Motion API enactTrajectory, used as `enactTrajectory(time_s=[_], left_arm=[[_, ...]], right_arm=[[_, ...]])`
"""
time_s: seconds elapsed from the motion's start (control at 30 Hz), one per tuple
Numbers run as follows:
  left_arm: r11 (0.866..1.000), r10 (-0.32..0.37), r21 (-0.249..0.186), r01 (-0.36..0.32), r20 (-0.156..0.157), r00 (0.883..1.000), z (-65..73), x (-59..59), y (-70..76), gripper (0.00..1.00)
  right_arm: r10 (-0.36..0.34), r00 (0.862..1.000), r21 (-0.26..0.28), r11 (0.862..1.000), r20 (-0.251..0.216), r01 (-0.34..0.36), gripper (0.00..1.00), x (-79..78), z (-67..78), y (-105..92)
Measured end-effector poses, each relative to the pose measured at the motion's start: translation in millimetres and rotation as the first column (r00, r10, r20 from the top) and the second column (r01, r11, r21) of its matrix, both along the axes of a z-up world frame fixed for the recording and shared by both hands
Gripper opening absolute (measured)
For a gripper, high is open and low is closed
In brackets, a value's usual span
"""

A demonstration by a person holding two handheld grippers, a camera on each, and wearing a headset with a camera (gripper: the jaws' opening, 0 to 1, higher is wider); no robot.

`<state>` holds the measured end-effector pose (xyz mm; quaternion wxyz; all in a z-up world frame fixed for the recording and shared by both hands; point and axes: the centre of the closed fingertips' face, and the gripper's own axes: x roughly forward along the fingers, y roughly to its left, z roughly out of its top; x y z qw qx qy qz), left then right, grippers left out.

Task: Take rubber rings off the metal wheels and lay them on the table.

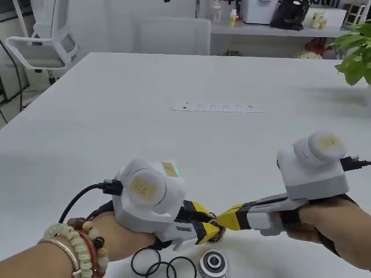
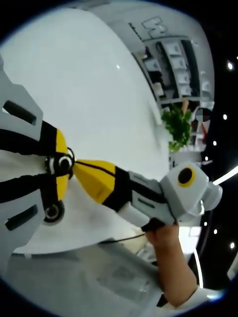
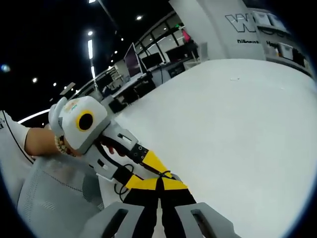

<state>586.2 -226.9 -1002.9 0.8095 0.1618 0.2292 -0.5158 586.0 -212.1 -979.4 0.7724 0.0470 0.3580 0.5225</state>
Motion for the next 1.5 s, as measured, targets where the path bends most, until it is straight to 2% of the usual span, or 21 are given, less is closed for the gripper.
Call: enactTrajectory(time_s=[0.03, 0.07, 0.13, 0.23, 0.37, 0.5, 0.6, 0.63, 0.67, 0.73, 0.87, 0.97, 1.0, 1.03, 1.13, 1.23, 1.37, 1.5], left_arm=[[1.0, 0.002, 0.0, -0.002, -0.001, 1.0, 0.0, 0.1, 0.0, 0.14], [1.0, 0.006, -0.002, -0.006, -0.004, 1.0, 0.0, 0.0, 0.0, 0.14], [1.0, 0.005, -0.016, -0.005, 0.002, 1.0, -0.2, -0.2, 0.0, 0.14], [1.0, 0.007, -0.019, -0.007, -0.014, 1.0, 0.7, 0.0, -0.5, 0.14], [1.0, -0.023, 0.005, 0.023, -0.002, 1.0, 1.9, -2.3, 0.2, 0.15], [0.999, -0.04, -0.006, 0.04, 0.002, 0.999, 14.9, -3.3, 4.1, 0.19], [0.998, -0.026, -0.064, 0.025, -0.01, 1.0, 32.3, -0.1, 8.4, 0.21], [0.996, -0.005, -0.09, 0.003, -0.02, 1.0, 40.0, 2.2, 12.1, 0.25], [0.995, 0.004, -0.098, -0.006, -0.027, 1.0, 44.0, 3.3, 15.0, 0.27], [0.994, 0.007, -0.106, -0.008, -0.011, 1.0, 51.4, 6.0, 21.6, 0.31], [0.992, 0.037, -0.12, -0.037, -0.004, 0.999, 68.1, 11.4, 37.5, 0.37], [0.993, 0.051, -0.111, -0.05, 0.008, 0.999, 80.4, 12.4, 50.0, 0.4], [0.993, 0.057, -0.104, -0.054, 0.026, 0.998, 84.0, 13.3, 53.9, 0.41], [0.993, 0.063, -0.099, -0.057, 0.057, 0.996, 90.5, 15.0, 59.0, 0.41], [0.991, 0.078, -0.111, -0.07, 0.072, 0.994, 102.8, 13.7, 68.7, 0.45], [0.989, 0.099, -0.12, -0.087, 0.097, 0.99, 115.6, 8.8, 85.4, 0.48], [0.989, 0.128, -0.096, -0.116, 0.128, 0.984, 120.2, -1.5, 111.5, 0.5], [0.986, 0.151, -0.092, -0.139, 0.136, 0.979, 122.5, -14.6, 131.5, 0.54]], right_arm=[[0.001, 1.0, -0.083, 0.997, 0.018, 0.001, 0.0, 1.9, -7.3, -5.9], [0.01, 0.998, -0.105, 0.994, 0.055, -0.005, 0.0, 3.6, -9.3, -6.0], [0.016, 1.0, -0.089, 0.996, 0.011, -0.015, 0.0, -2.9, -11.4, -2.9], [0.008, 1.0, -0.097, 0.995, 0.016, -0.007, 0.0, -0.7, -11.0, -4.9], [-0.012, 1.0, -0.095, 0.995, 0.017, 0.014, 0.0, 2.0, -10.3, -6.9], [-0.05, 0.999, -0.082, 0.995, -0.001, 0.049, 0.0, 5.5, -7.1, -10.5], [-0.074, 0.997, -0.044, 0.996, -0.007, 0.074, 0.0, 8.8, 0.9, -10.0], [-0.083, 0.997, -0.036, 0.996, -0.005, 0.083, 0.0, 10.4, 3.6, -10.2], [-0.085, 0.996, -0.031, 0.996, -0.003, 0.085, 0.0, 11.0, 5.1, -10.3], [-0.09, 0.996, -0.021, 0.996, 0.002, 0.09, 0.0, 12.3, 8.0, -9.6], [-0.097, 0.995, 0.0, 0.995, 0.002, 0.097, 0.0, 13.2, 12.6, -7.0], [-0.092, 0.996, 0.017, 0.996, 0.007, 0.092, 0.0, 12.3, 17.7, -3.0], [-0.091, 0.996, 0.021, 0.996, 0.009, 0.091, 0.0, 11.9, 19.0, -1.8], [-0.091, 0.996, 0.027, 0.996, 0.013, 0.091, 0.0, 11.8, 21.1, -0.4], [-0.09, 0.996, 0.05, 0.995, 0.014, 0.09, 0.0, 10.6, 27.5, 3.3], [-0.09, 0.996, 0.07, 0.994, 0.022, 0.088, 0.0, 10.1, 34.1, 6.6], [-0.09, 0.996, 0.111, 0.99, 0.018, 0.087, 0.0, 8.0, 43.0, 13.5], [-0.08, 0.997, 0.128, 0.989, 0.018, 0.077, 0.0, 3.2, 47.7, 19.6]])
